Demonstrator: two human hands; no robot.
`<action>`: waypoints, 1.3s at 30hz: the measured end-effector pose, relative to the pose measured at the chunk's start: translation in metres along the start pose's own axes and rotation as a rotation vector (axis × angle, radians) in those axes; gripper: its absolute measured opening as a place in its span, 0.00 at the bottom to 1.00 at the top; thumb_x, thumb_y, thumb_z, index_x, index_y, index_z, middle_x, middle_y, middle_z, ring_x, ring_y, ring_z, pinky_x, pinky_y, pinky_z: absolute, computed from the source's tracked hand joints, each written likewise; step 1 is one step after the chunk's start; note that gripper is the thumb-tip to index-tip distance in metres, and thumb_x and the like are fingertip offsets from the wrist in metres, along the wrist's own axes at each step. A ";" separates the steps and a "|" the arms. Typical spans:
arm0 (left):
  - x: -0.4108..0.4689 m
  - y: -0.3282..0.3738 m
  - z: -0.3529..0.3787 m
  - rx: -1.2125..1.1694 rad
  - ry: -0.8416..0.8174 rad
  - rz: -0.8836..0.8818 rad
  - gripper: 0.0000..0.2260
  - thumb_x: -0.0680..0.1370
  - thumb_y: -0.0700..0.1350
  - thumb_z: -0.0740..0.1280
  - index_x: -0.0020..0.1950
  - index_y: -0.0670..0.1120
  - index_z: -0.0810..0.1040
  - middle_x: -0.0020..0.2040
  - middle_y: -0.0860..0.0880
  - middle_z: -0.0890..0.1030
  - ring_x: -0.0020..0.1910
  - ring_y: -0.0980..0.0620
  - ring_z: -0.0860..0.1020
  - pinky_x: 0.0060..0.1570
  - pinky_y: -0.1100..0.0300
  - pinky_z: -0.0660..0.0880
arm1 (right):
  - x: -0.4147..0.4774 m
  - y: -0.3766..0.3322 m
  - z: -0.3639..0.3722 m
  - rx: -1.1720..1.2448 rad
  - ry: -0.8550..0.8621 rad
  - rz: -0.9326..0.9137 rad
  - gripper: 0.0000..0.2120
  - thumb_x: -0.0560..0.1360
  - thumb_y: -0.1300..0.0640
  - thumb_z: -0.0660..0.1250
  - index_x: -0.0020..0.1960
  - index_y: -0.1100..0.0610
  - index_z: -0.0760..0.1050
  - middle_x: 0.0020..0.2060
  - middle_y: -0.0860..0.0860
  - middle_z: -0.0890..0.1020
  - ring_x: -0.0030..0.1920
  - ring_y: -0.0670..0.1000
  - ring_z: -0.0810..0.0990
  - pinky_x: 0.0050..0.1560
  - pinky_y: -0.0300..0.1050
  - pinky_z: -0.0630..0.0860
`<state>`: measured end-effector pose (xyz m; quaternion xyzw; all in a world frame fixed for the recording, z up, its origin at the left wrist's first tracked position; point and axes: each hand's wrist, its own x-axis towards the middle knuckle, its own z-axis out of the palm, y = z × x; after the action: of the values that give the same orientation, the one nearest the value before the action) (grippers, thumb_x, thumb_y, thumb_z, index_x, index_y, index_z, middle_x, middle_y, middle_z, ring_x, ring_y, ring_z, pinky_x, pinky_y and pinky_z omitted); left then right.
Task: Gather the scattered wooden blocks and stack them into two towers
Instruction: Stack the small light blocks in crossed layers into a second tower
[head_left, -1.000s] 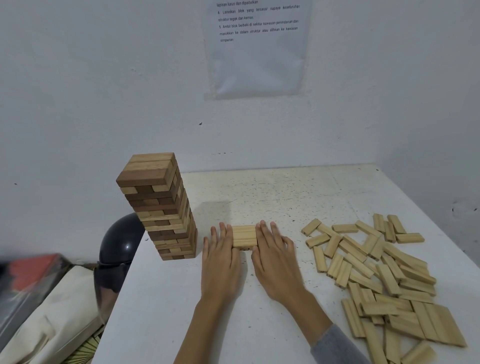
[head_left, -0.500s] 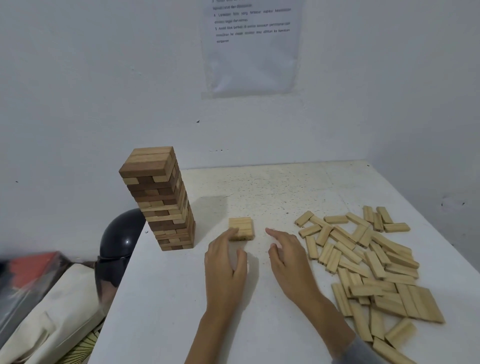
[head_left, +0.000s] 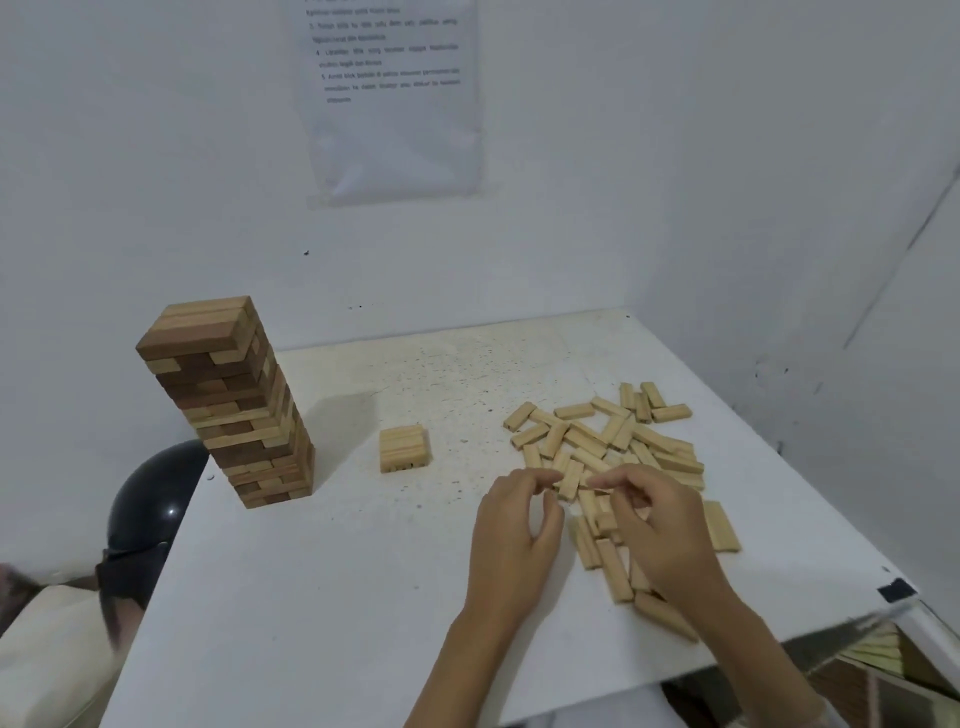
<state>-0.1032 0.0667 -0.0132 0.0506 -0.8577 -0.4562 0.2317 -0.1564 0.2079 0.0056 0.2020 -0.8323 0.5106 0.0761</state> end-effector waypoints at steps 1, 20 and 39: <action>0.000 0.001 0.006 0.010 -0.022 0.022 0.11 0.79 0.46 0.60 0.58 0.51 0.78 0.52 0.60 0.78 0.55 0.64 0.74 0.56 0.67 0.70 | -0.002 0.004 -0.007 -0.019 0.018 0.000 0.19 0.75 0.71 0.64 0.43 0.46 0.79 0.42 0.43 0.83 0.45 0.40 0.80 0.43 0.29 0.73; 0.013 0.015 0.064 0.210 -0.256 0.215 0.12 0.79 0.37 0.63 0.60 0.45 0.80 0.55 0.47 0.81 0.54 0.46 0.76 0.54 0.50 0.72 | -0.003 0.062 -0.071 -0.280 -0.084 0.517 0.18 0.74 0.56 0.72 0.62 0.56 0.75 0.52 0.56 0.73 0.51 0.54 0.74 0.53 0.45 0.70; 0.018 0.024 0.074 -0.084 -0.251 0.075 0.17 0.79 0.34 0.62 0.59 0.55 0.77 0.49 0.54 0.74 0.52 0.56 0.73 0.50 0.68 0.70 | -0.013 0.060 -0.059 -0.412 -0.090 0.503 0.18 0.76 0.44 0.66 0.62 0.53 0.72 0.54 0.51 0.68 0.55 0.53 0.76 0.55 0.46 0.73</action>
<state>-0.1487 0.1313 -0.0230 -0.0487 -0.8613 -0.4856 0.1414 -0.1743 0.2870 -0.0197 -0.0074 -0.9444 0.3249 -0.0501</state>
